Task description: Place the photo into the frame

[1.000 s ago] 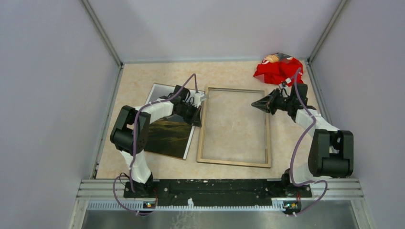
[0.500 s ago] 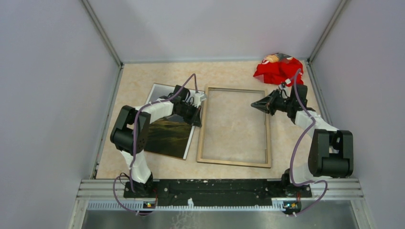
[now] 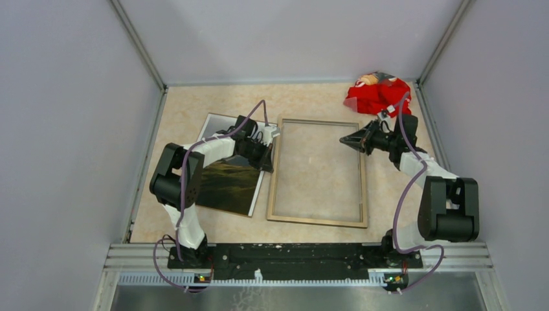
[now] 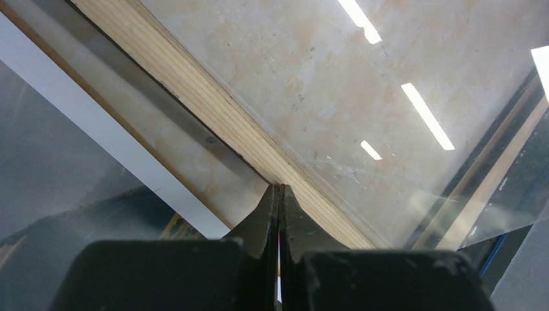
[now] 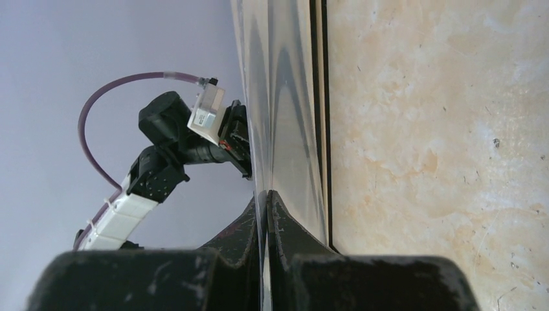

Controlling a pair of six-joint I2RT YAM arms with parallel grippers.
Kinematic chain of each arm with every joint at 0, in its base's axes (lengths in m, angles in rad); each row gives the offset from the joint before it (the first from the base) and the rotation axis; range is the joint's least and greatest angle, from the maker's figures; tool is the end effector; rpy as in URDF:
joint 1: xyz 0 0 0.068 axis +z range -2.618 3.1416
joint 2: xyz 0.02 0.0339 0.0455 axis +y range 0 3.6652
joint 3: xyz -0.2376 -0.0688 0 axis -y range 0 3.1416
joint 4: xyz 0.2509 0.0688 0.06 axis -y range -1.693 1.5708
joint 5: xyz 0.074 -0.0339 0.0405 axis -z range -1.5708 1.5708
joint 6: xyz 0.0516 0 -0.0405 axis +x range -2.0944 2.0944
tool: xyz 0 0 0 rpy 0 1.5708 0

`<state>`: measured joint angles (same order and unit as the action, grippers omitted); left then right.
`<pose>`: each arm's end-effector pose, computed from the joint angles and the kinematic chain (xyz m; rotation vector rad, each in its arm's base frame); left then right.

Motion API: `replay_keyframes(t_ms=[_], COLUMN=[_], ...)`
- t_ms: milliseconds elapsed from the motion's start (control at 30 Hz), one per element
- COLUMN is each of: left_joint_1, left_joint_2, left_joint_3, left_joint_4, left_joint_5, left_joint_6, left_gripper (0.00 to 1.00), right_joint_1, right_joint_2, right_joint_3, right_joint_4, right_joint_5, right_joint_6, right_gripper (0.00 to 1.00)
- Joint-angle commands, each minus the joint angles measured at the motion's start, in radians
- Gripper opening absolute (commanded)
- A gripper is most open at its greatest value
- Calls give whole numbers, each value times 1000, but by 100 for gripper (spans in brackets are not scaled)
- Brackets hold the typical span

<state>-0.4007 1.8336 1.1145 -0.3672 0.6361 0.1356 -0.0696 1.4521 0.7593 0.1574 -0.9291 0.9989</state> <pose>0.3230 -0.1701 0.1206 0.8920 2.4487 -0.9325 0.3156 0.0194 0.1818 0.5660 2.1602 1.5101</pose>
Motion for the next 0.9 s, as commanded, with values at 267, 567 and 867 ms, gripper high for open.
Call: replay_keyframes(t_ms=[267, 567, 867], left_joint_1=[-4, -4, -4], left_joint_2=[28, 30, 28], left_joint_3=[-13, -13, -13], left_joint_4=[-18, -18, -20], left_joint_5=[-59, -56, -57], left_joint_6=[25, 27, 28], left_gripper=[0, 0, 0], right_joint_1=[-14, -33, -36], right_joint_2=[31, 42, 58], right_joint_3=[-32, -52, -74], right_joint_4=[85, 88, 77], right_joint_5=[27, 35, 58], right_joint_6=[15, 9, 13], right_gripper=[0, 0, 0])
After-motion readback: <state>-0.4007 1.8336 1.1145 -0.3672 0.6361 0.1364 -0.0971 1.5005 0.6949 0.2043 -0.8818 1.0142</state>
